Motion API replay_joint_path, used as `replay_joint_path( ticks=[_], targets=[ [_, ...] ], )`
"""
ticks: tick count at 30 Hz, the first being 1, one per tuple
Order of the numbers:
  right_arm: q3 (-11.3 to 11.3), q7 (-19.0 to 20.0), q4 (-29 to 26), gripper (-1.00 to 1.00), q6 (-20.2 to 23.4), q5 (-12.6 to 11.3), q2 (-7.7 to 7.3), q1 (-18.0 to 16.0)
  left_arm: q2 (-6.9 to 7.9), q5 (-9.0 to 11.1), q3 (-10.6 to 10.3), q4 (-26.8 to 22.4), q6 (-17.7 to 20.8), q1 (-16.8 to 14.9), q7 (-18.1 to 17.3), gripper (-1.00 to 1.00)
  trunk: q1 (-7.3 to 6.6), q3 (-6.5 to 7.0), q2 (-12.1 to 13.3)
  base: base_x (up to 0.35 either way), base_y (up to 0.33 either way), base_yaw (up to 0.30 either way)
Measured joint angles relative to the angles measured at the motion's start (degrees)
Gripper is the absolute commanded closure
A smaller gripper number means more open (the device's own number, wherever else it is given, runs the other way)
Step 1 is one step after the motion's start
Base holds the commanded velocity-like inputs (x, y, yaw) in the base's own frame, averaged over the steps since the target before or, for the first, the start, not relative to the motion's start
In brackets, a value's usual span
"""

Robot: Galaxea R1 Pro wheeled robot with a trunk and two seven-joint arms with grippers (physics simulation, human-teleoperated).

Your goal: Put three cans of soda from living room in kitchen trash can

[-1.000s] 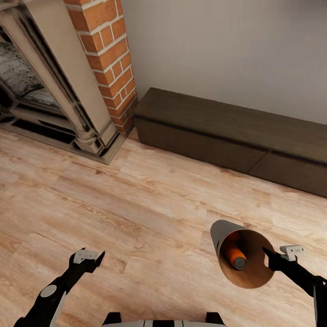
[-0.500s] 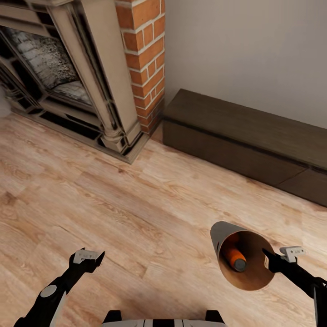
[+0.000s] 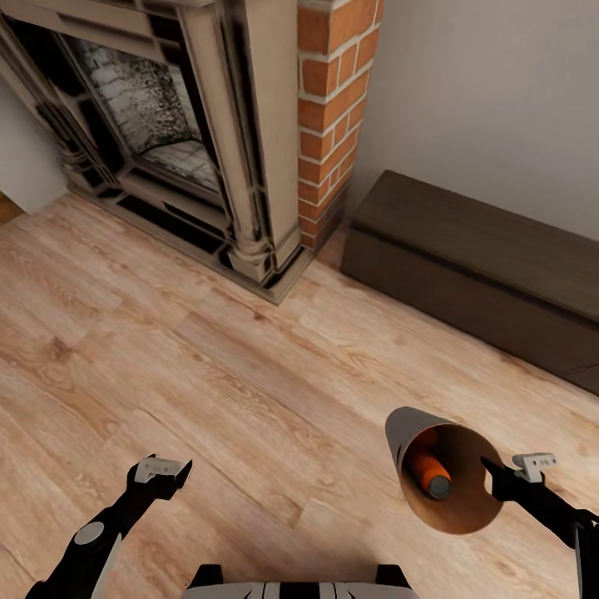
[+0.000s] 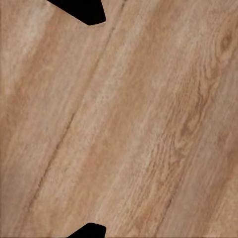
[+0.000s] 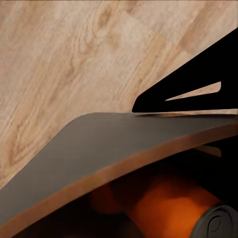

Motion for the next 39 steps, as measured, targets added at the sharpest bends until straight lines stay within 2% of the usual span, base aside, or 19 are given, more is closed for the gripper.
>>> replay_joint_path(
  ticks=[9,14,21,39],
  targets=[
    [-0.05,-0.58,0.12,1.0,-0.01,-0.16,-0.07,0.0,0.06,0.16,0.0,0.0,0.0,0.0,-0.31,-1.0,0.0,-0.26,0.0,0.242,0.185,0.069],
    [0.01,-1.53,0.18,1.0,-1.96,-0.36,0.04,0.3,0.06,0.18,0.02,0.0,0.0,0.0,-0.33,-1.0,0.0,-0.27,0.0,0.193,0.141,0.026],
    [0.1,-1.73,0.12,1.0,-2.62,0.12,1.58,0.36,0.01,0.19,0.02,0.0,-0.01,0.0,-0.21,-1.0,0.0,-0.48,0.0,0.046,0.031,0.167],
    [0.17,-1.84,0.17,1.0,-3.07,0.22,2.02,0.45,-0.03,-0.06,0.0,0.08,0.0,0.01,-0.18,-1.0,0.0,-1.16,0.0,0.002,0.002,0.216]
  ],
)
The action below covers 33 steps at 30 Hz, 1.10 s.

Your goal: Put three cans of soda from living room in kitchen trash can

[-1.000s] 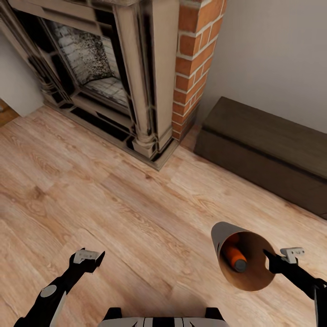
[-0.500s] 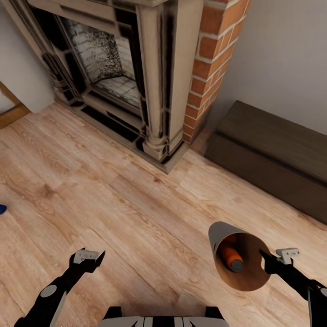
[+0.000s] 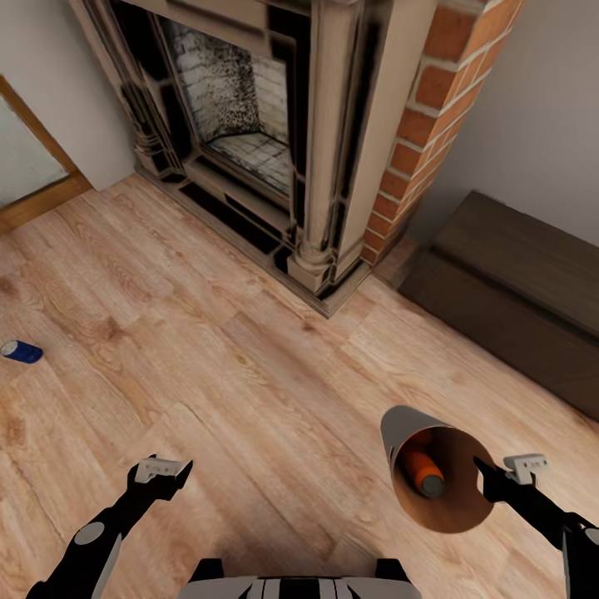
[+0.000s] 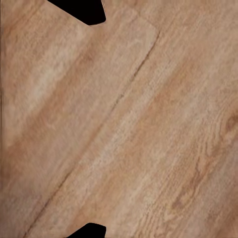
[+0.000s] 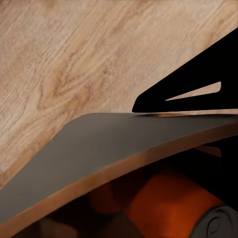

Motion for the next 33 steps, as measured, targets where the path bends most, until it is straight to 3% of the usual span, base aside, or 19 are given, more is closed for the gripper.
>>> replay_joint_path(
  ticks=[5,13,33],
  targets=[
    [0.01,0.0,0.09,1.0,-3.3,-0.17,0.04,0.01,0.0,-0.02,0.0,0.01,0.0,-0.01,-0.06,-1.0,0.0,-0.16,0.0,0.0,0.0,0.223],
    [-0.02,0.15,0.08,1.0,-3.77,-0.34,0.0,-0.01,0.0,-0.03,0.0,0.01,0.0,0.01,-0.15,-1.0,0.0,-0.41,0.0,-0.034,0.043,0.223],
    [0.03,0.23,0.1,1.0,-3.86,-0.22,0.09,-0.01,0.0,-0.05,0.0,0.12,-0.02,0.01,-0.29,-1.0,0.0,-1.04,0.0,-0.085,0.232,0.223]
  ],
)
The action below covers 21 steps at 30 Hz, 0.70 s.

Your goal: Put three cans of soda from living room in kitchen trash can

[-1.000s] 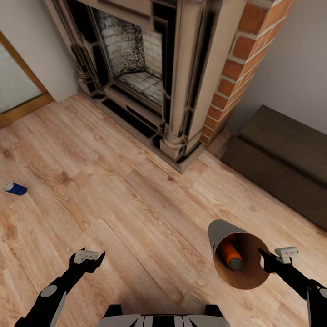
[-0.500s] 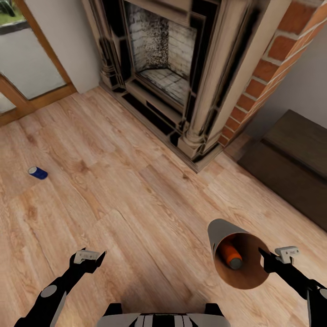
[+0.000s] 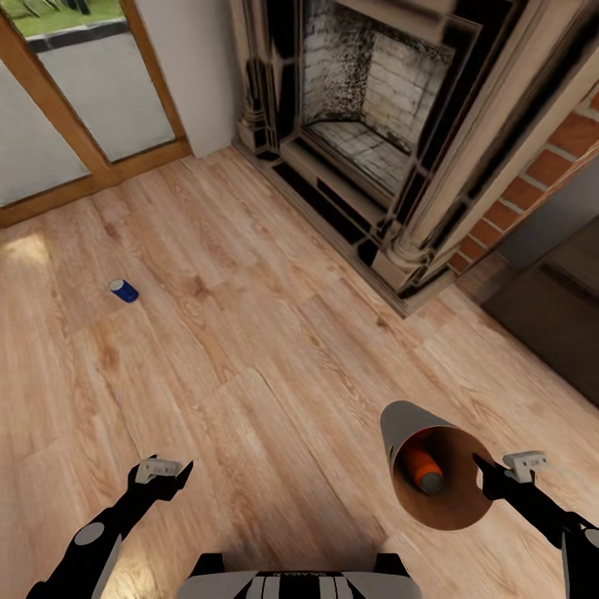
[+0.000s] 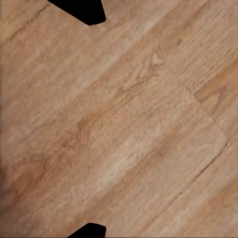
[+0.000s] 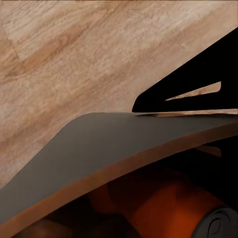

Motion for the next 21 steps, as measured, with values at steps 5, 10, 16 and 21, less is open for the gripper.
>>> replay_joint_path(
  ticks=[5,10,16,21],
  targets=[
    [-0.03,-0.07,0.0,1.0,0.05,-0.02,-0.01,0.01,0.0,-0.04,0.0,0.05,0.05,0.0,0.09,-1.0,0.0,-0.16,0.0,0.004,0.056,0.223],
    [-0.02,-0.06,0.03,1.0,0.04,-0.02,-0.01,0.01,0.0,-0.06,0.0,0.06,0.29,-0.02,0.07,-1.0,0.0,-0.31,0.0,0.161,0.011,0.222],
    [0.01,-0.04,0.08,1.0,0.03,-0.02,0.0,0.01,0.0,0.02,0.0,0.07,0.67,-0.02,0.05,-1.0,0.0,-0.41,0.0,0.307,0.001,0.072],
    [0.02,-0.05,0.09,1.0,0.03,-0.09,0.0,0.01,-0.02,0.02,0.0,0.08,0.64,-0.02,0.11,-1.0,0.0,-0.42,0.0,0.099,0.0,0.003]
  ],
)
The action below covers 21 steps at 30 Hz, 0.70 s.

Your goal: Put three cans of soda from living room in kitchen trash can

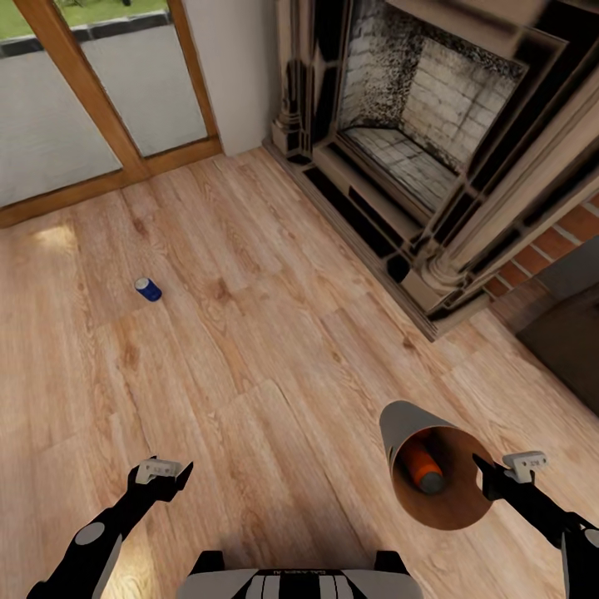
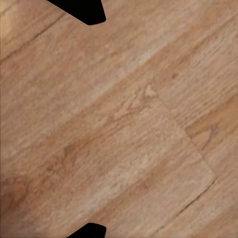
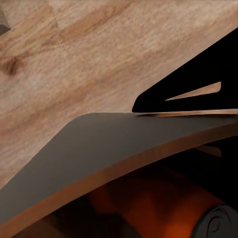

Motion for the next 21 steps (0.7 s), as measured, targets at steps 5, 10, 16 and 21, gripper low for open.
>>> replay_joint_path(
  ticks=[5,10,16,21],
  targets=[
    [0.01,-0.07,1.46,1.0,0.06,-0.2,0.0,-0.04,-0.07,0.0,0.0,0.03,-0.04,0.0,-0.01,-1.0,0.0,0.0,0.0,-0.091,0.031,0.116],
    [0.11,-0.02,1.64,1.0,-0.05,0.1,0.0,0.02,-0.07,0.0,0.0,0.02,-0.03,0.0,-0.12,-1.0,0.0,0.0,0.0,-0.274,0.138,0.233],
    [0.13,-0.02,1.74,1.0,-0.07,0.21,0.0,0.21,-0.07,0.0,0.0,0.02,-0.01,0.0,-0.15,-1.0,0.0,-0.09,0.0,-0.273,0.182,0.24],
    [0.11,-0.02,1.74,1.0,-0.09,0.18,-0.04,0.24,-0.05,0.08,0.02,-0.03,-0.01,0.0,-0.12,-1.0,0.0,-0.21,0.0,-0.254,0.204,0.154]
  ],
)
